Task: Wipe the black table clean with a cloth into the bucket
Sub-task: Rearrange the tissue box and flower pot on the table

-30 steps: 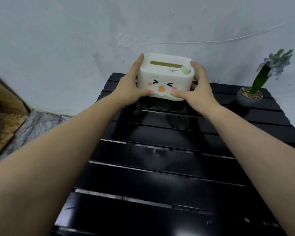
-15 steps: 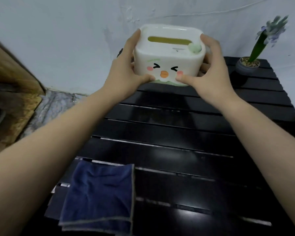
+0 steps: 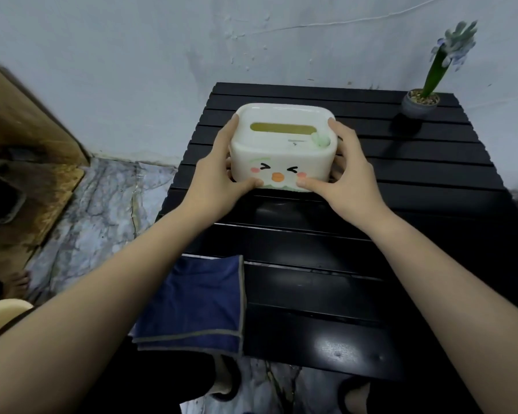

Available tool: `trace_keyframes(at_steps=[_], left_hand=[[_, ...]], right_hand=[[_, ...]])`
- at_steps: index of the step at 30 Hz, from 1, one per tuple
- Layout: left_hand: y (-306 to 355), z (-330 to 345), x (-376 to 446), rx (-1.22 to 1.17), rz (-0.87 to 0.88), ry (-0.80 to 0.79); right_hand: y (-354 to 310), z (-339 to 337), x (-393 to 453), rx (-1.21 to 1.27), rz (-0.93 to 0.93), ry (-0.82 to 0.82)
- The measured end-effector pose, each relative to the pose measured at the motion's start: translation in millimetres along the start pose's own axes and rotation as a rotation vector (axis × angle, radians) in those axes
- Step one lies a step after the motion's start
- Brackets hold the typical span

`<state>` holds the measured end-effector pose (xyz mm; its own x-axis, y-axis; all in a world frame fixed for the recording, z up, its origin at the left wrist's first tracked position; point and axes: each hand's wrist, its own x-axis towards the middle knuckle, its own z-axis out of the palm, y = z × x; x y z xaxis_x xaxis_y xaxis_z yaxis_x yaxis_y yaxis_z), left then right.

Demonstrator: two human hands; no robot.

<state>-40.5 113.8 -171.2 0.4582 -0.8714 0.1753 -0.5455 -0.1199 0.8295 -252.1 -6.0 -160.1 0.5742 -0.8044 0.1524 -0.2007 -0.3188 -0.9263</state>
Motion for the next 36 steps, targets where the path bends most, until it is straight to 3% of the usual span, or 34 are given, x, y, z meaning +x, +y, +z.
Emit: trace_keyframes(at_steps=[15, 21, 26, 31, 36], left_hand=[[8, -1, -3, 0.103, -0.030, -0.042], [56, -7, -19, 0.334, 0.096, 0.115], [106, 13, -28, 0.365, 0.295, 0.245], [151, 60, -17, 0.358, 0.447, 0.192], [163, 115, 7, 0.401, 0.497, 0.050]], right_hand=[[-2, -5, 5, -0.034, 0.004, -0.014], [-14, -25, -4, -0.188, -0.005, 0.042], [-26, -58, -20, -0.269, -0.070, 0.168], [-23, -102, -29, -0.361, -0.103, 0.275], [-6, -138, -12, -0.490, -0.071, 0.279]])
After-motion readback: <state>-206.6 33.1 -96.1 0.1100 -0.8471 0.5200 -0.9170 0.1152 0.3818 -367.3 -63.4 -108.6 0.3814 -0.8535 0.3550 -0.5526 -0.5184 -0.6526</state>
